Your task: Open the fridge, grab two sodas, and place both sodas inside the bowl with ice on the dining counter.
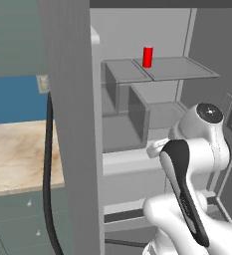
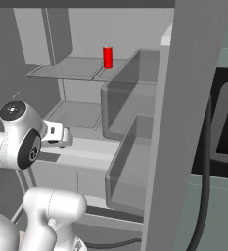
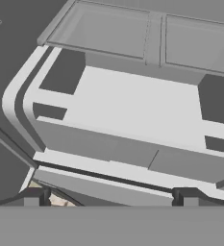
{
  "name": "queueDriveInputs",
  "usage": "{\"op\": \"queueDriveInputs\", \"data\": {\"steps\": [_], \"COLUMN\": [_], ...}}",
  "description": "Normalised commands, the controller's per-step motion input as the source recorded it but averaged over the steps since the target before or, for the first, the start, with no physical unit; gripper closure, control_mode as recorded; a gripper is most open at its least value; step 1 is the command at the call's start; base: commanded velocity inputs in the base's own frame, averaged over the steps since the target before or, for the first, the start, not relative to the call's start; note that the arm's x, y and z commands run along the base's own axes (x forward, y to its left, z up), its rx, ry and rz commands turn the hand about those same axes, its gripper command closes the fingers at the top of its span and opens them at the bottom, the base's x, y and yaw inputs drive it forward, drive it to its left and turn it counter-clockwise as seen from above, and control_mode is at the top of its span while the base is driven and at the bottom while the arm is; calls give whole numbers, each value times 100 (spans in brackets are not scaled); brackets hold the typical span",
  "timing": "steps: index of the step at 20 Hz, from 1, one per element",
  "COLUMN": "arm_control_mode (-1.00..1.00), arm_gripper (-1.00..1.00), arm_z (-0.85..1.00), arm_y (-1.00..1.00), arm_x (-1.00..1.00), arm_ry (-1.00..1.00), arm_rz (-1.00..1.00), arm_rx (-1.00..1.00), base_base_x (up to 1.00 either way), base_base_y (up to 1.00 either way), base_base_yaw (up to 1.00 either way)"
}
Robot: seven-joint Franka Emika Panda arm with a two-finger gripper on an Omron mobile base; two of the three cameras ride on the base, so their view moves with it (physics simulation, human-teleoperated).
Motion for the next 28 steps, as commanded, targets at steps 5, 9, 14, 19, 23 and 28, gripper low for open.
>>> {"op": "queueDriveInputs", "data": {"steps": [5,9,14,19,23,28], "arm_control_mode": [100,100,-100,-100,-100,-100], "arm_gripper": [-100,-100,-100,-100,-100,-100], "arm_z": [0,0,4,50,69,80], "arm_y": [0,0,2,-22,-6,0], "arm_x": [0,0,9,29,35,37], "arm_ry": [0,0,-20,-43,-39,-30], "arm_rz": [0,0,0,-1,-5,-10], "arm_rx": [0,0,10,14,8,0], "base_base_x": [80,39,0,0,0,0], "base_base_y": [-24,-8,0,0,0,0], "base_base_yaw": [3,0,0,0,0,0]}}
